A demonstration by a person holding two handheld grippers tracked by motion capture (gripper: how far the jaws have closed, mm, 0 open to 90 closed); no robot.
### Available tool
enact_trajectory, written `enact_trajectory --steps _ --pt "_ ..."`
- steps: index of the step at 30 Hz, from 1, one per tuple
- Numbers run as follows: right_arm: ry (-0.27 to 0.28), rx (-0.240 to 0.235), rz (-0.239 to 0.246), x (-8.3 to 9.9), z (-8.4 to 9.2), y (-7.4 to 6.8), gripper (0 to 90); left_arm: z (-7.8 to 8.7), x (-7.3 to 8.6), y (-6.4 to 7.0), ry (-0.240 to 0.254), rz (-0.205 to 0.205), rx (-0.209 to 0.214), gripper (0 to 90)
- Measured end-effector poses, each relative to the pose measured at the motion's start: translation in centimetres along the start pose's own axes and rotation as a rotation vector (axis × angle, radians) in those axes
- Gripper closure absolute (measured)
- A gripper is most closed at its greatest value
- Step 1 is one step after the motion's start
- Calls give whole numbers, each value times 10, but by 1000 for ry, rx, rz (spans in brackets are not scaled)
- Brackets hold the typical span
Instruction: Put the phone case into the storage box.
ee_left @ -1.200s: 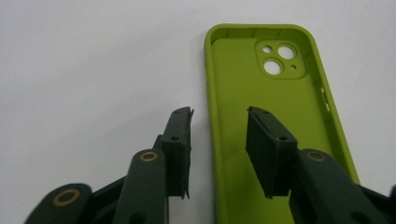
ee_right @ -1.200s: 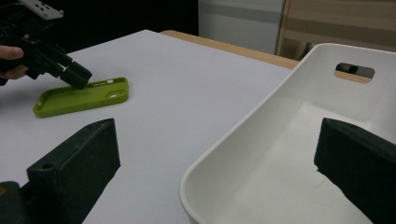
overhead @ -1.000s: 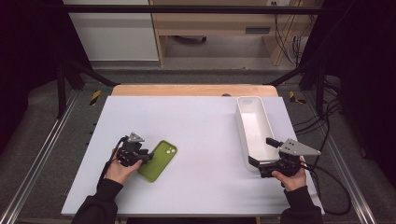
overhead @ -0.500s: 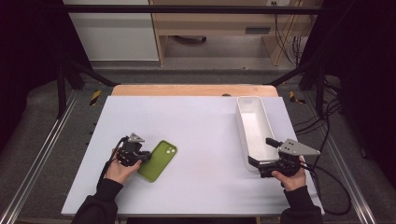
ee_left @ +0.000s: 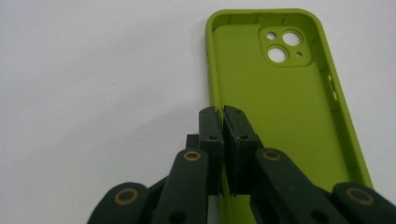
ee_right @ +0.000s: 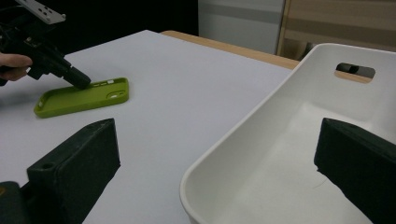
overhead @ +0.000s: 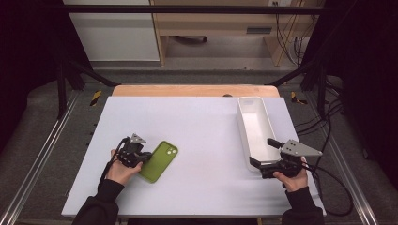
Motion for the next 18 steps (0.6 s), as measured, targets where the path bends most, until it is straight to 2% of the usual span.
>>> enact_trajectory --steps 18 --pt "1 -1 1 0 0 0 6 3 -2 -1 25 -7 2 880"
Point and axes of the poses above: each handheld gripper's, and its own axes: z roughly backward along the jaws, x roughly out of its underside, y roughly to its right, the point moved 9 cm from there along -z, roughly forward along the jaws, and after that the axes turned 1 degree about -z, right-handed, at the moved point
